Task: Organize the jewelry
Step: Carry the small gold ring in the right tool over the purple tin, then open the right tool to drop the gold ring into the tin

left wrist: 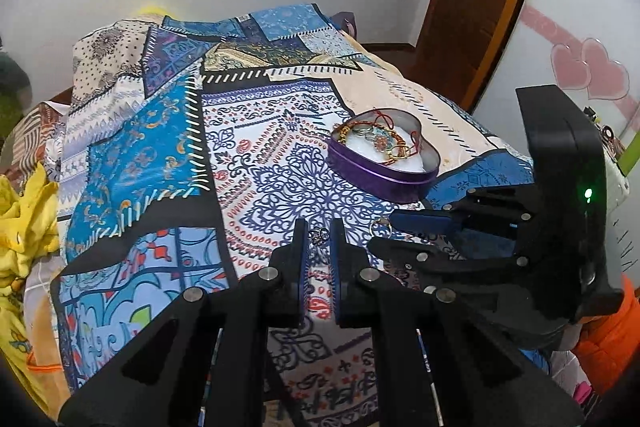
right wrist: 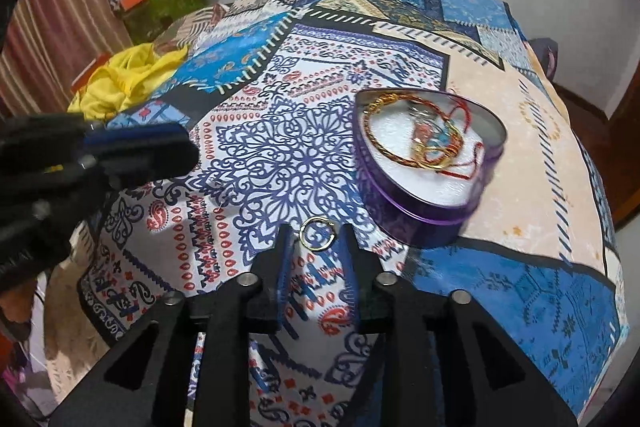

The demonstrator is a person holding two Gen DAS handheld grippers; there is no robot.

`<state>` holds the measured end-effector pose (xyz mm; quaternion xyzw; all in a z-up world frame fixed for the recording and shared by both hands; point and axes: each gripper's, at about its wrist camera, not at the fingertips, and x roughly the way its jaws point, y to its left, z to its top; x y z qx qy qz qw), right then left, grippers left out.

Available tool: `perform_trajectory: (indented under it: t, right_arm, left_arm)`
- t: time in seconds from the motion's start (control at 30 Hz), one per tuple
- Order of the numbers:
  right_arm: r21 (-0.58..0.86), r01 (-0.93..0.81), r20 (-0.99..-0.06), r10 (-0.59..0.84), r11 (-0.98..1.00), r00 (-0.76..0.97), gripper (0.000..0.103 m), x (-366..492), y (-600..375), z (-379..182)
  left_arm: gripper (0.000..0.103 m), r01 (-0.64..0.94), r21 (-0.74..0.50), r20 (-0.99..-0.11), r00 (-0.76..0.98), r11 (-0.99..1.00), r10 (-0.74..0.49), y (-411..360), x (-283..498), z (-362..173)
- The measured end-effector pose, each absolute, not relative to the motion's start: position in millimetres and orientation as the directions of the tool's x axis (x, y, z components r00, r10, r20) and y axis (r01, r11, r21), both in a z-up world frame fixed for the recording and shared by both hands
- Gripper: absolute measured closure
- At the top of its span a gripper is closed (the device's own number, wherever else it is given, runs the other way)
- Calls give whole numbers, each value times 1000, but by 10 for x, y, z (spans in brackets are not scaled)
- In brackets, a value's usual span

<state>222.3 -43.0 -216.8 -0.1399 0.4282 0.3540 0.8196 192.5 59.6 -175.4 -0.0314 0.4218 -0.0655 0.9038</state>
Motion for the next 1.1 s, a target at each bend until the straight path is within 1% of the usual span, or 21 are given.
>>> perform_trajectory:
  t: [0.23,0.3,0.33,0.47,0.77,1.1]
  right_arm:
    - [41,-713,-803,447,700,393,78,2238,-380,-2179]
    - [34,-712,-802,445,701,399,81,2233,-377,-2176]
    - [30,-711,-802,442,702,402,85,2233,-376,-2174]
    - [54,-703,-789,462,709,405,86,2229,-412,-2148]
    - [96,-657,-724,505,748,470,86,2233,-656,-1869]
    - [107,-603,-638,520,790,568,85,2361,-918,-1503]
  left_arm:
    - [95,88,-122,-760,633,989,-150,592,1904,-1788]
    - [95,88,-123,-759,633,988,-151,582,1897,-1784]
    - [95,90,-123,-759,633,988,-152,575,1896,-1775]
    - [95,96,-117,-751,643,988,-152,545,1892,-1716]
    - [95,105,-126,-716,679,987,-163,487,1978,-1512]
    - [95,125,-133,-672,718,983,-182,344,2184,-1299]
